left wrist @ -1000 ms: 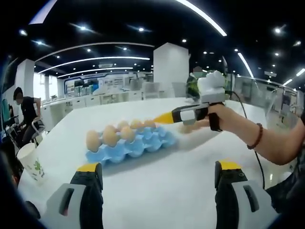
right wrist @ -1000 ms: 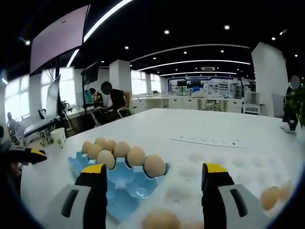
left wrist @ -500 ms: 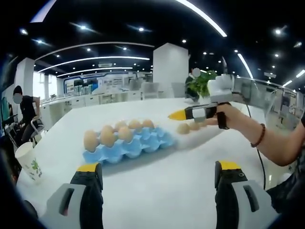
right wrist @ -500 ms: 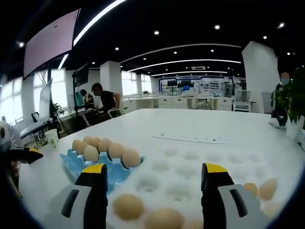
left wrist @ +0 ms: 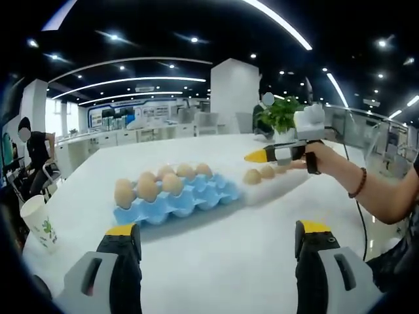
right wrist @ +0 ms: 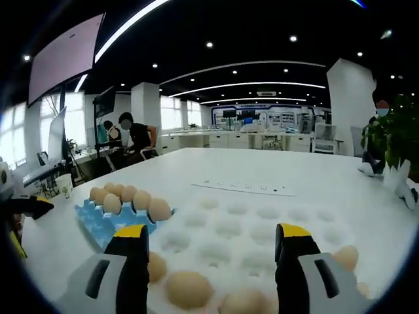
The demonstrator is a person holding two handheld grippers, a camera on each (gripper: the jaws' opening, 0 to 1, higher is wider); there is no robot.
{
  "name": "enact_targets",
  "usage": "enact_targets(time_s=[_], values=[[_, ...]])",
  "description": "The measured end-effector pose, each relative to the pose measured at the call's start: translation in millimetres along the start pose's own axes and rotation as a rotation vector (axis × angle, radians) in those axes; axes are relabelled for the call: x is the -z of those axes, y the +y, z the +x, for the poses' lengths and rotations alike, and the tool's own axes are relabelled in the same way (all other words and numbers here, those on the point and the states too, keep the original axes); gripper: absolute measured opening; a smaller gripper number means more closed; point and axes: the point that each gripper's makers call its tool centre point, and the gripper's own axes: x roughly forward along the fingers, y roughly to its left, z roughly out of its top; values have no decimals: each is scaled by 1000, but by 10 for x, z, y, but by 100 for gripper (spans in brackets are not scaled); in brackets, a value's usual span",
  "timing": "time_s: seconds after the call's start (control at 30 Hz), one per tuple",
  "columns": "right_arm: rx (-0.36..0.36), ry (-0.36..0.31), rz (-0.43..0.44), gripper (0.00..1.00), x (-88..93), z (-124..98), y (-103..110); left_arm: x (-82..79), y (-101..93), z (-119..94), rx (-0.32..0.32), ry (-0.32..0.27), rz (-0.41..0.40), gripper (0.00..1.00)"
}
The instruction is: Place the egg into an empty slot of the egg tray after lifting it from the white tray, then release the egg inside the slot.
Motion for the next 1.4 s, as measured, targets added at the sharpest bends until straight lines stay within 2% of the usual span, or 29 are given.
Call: enact_targets(time_s=[0.43,0.77,1.23,1.4], values=[[67,8,20,79,61,-146,-400,-3,-20,27,2,5,8,100],[120,23,45,73,147,-217,-665,26,-38,24,3,17,20,100],[183,70,87,41,299,-178,-897,12,-38,-6,-4,7,18,100],[235,119,24,34,378,-178,-931,16,-27,-12,-11,8,17,100]])
